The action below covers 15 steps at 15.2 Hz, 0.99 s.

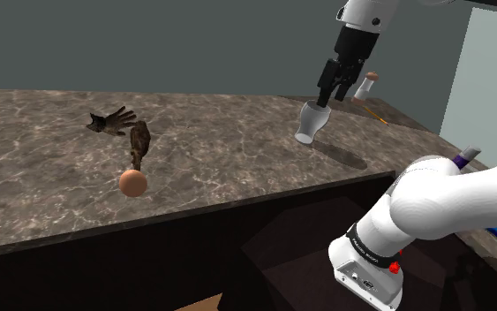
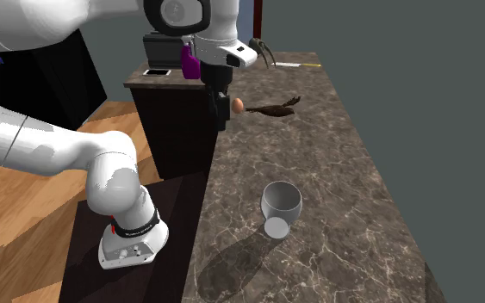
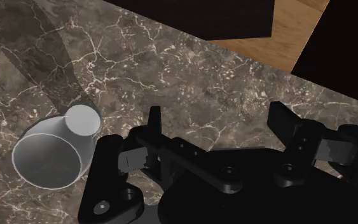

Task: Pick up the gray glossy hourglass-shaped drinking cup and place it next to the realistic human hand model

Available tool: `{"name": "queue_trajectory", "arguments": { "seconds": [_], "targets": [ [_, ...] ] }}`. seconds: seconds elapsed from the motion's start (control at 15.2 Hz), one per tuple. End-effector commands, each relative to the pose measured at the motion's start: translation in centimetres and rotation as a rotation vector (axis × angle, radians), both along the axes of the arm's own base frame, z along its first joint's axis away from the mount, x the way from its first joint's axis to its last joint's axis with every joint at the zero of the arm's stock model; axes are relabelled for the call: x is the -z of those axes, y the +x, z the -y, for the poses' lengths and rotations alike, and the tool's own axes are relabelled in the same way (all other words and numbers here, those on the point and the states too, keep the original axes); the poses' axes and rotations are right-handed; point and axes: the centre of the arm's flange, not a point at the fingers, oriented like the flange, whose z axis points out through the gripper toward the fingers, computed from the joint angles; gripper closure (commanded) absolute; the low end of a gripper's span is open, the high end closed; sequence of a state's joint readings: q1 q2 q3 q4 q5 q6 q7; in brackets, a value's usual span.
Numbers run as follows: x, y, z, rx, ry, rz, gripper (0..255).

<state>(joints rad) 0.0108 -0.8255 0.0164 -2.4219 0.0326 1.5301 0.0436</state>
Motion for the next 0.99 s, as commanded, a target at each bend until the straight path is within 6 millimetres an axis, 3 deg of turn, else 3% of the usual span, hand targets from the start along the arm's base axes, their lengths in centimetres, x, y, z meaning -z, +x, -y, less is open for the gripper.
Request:
{"name": "queue_trajectory", "arguments": {
  "seconds": [0.0, 0.92],
  "targets": [
    [0.0, 0.0, 0.0, 0.000, 0.000, 0.000, 0],
    [6.7, 5.5, 15.3, 0.008, -0.045, 0.047, 0]
  ]
}}
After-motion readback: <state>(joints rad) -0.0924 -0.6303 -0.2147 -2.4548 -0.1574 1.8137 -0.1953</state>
